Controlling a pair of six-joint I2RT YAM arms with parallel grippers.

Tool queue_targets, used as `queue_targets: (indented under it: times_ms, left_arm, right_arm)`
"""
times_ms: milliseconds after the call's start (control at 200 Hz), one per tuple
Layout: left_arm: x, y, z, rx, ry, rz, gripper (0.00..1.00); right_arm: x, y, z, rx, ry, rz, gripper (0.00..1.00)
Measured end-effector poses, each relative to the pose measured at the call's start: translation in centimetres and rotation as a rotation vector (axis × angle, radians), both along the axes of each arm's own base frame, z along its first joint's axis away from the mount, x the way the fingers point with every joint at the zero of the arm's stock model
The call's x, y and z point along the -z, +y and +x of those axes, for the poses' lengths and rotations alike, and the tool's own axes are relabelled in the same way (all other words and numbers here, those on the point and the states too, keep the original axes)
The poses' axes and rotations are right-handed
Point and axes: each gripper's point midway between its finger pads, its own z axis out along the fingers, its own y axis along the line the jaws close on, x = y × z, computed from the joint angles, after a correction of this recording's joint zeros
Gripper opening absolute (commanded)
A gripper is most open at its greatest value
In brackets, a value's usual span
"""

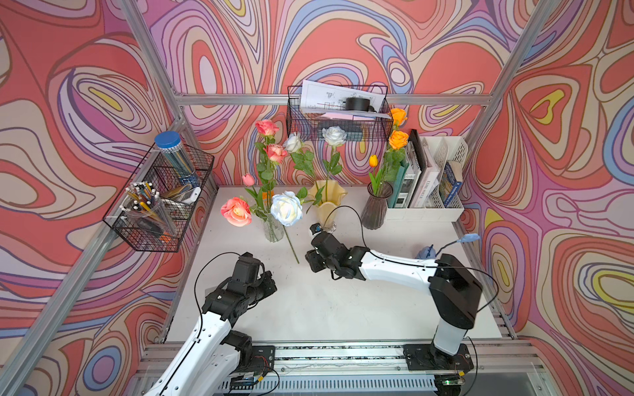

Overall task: Arrange the flowers in different vases according to their colors
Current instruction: Move the flower to the center of the board.

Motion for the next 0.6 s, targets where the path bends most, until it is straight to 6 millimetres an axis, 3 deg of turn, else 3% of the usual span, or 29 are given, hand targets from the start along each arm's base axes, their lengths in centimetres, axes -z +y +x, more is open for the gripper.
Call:
queue_targets:
  times_ms: [245, 471, 601]
  left_arm:
    - [0.0, 0.1, 0.0, -0.002, 0.000, 0.002, 0.00]
    - [0.2, 0.2, 0.1, -0.007, 0.005, 0.003, 0.00]
    - [1.4, 0.3, -0.4, -0.007, 0.034, 0.010, 0.00]
  right_arm:
    - [4.4, 4.1, 2.0, -0.030, 0.049, -0.014, 0.50]
    - [6.2, 7.1, 4.0, -0.040, 0.044, -0.016, 0.50]
    - [6.8, 8.2, 5.5, -0.038, 0.012, -0.044, 0.49]
